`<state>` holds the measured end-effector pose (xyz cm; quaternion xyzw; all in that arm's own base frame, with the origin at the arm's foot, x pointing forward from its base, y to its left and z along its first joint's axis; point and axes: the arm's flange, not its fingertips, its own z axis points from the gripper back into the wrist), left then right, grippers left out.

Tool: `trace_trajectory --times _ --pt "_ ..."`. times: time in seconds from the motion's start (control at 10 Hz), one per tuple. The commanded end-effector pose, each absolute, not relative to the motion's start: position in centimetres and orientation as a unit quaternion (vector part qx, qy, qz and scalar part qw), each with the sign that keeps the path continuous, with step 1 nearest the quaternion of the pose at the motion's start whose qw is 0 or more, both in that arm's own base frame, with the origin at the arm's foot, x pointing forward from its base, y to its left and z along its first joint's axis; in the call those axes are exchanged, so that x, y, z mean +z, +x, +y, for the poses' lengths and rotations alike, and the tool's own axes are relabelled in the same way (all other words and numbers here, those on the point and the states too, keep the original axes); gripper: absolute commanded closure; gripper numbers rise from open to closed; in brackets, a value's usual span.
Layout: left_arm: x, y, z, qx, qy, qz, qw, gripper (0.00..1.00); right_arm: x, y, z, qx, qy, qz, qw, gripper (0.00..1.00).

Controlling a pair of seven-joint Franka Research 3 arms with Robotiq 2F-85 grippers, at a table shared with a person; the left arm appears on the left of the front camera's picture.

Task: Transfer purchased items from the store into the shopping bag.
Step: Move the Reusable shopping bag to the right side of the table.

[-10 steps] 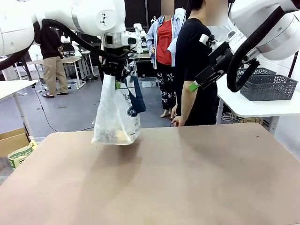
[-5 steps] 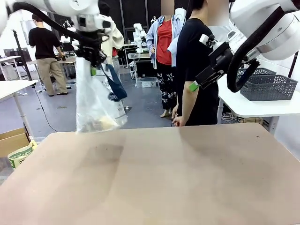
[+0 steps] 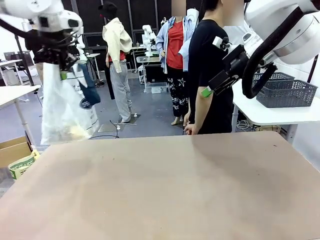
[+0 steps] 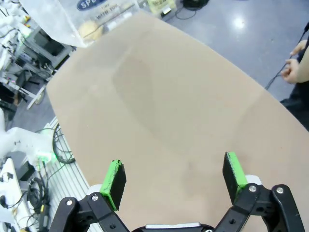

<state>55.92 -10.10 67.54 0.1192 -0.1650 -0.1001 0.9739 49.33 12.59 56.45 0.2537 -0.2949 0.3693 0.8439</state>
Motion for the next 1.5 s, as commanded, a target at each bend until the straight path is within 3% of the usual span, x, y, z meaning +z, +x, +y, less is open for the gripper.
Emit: trace_trajectory --times 0.0,0.6,1.3,1.4 --pt "65.3 52.5 -7.0 -0.095 0.102 -0.195 0.971 1.0 56.4 49.2 12.6 0.368 0.256 -0.293 0.845 0.0" --pt "61.5 48.8 0.3 -0.1 0.124 -0.249 0.955 1.0 56.4 49.2 12.6 0.368 0.256 -0.293 0.845 0.0" --pt "52.5 44.7 1.3 -0.109 0.084 -0.2 0.97 1.0 56.4 49.2 12.6 0.368 0.256 -0.293 0.845 0.0" --pt "53.5 46.2 0.6 -0.096 0.089 -0.205 0.97 1.0 56.4 49.2 12.6 0.368 0.256 -0.293 0.845 0.0"
